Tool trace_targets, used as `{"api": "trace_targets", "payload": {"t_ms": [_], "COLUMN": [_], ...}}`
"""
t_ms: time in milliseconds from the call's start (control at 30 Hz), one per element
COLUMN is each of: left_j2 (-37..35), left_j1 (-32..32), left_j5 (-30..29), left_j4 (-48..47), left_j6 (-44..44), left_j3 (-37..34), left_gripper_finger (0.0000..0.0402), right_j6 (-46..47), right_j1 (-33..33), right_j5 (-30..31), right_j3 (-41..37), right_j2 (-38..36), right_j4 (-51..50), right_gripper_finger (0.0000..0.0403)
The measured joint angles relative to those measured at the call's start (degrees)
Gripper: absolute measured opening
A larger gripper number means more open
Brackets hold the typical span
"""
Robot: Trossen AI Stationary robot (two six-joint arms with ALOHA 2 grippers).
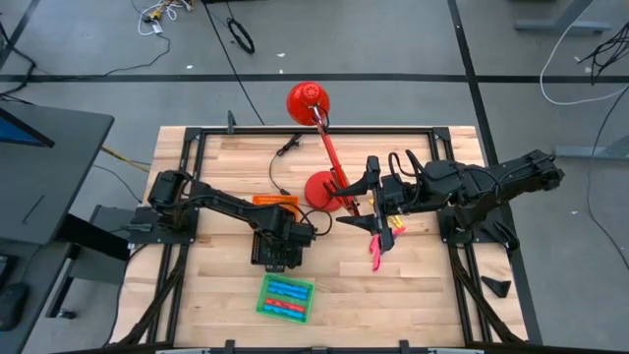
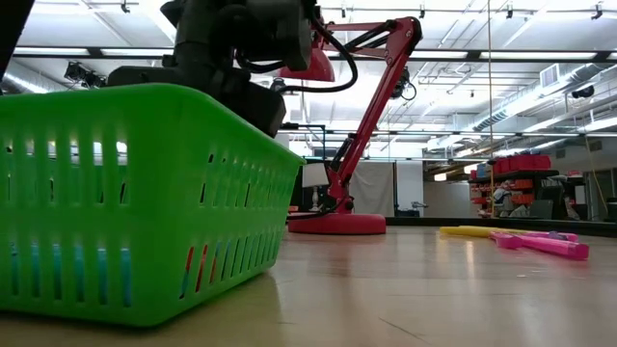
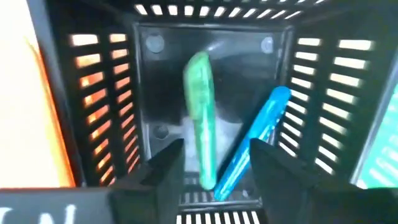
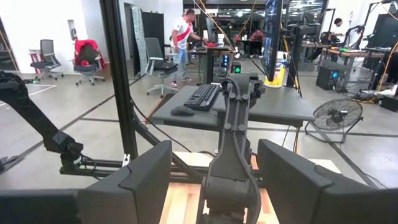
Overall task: Pick & Place Markers
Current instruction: Put the purple pen into the black bin
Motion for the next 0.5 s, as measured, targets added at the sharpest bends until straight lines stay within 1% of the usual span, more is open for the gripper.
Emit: {"api": "trace_targets", "payload": {"t_ms": [133, 233, 333, 500], "left_j2": [0.0, -0.3, -1.57, -5.53], "left_j1": [0.0, 0.0, 0.0, -0.09], "left_j5": [0.67, 1.18, 1.02, 0.26], "left_j4": [-0.7, -1.36, -1.53, 0.78], "left_j6": [0.48, 0.58, -0.31, -0.52], "left_j3": [0.0, 0.0, -0.02, -0.02], "left_gripper_finger": [0.0225, 0.0239, 0.024, 0.0229], "right_j6": [-0.21, -0.41, -0.42, -0.57], "right_j1": [0.0, 0.0, 0.0, 0.0], "right_j5": [0.0, 0.0, 0.0, 0.0], "right_j3": [0.0, 0.0, 0.0, 0.0], "right_j2": [0.0, 0.0, 0.0, 0.0], "right_j4": [-0.24, -0.27, -0.29, -0.59], "right_gripper_finger": [0.0241, 0.0241, 0.0241, 0.0241]}}
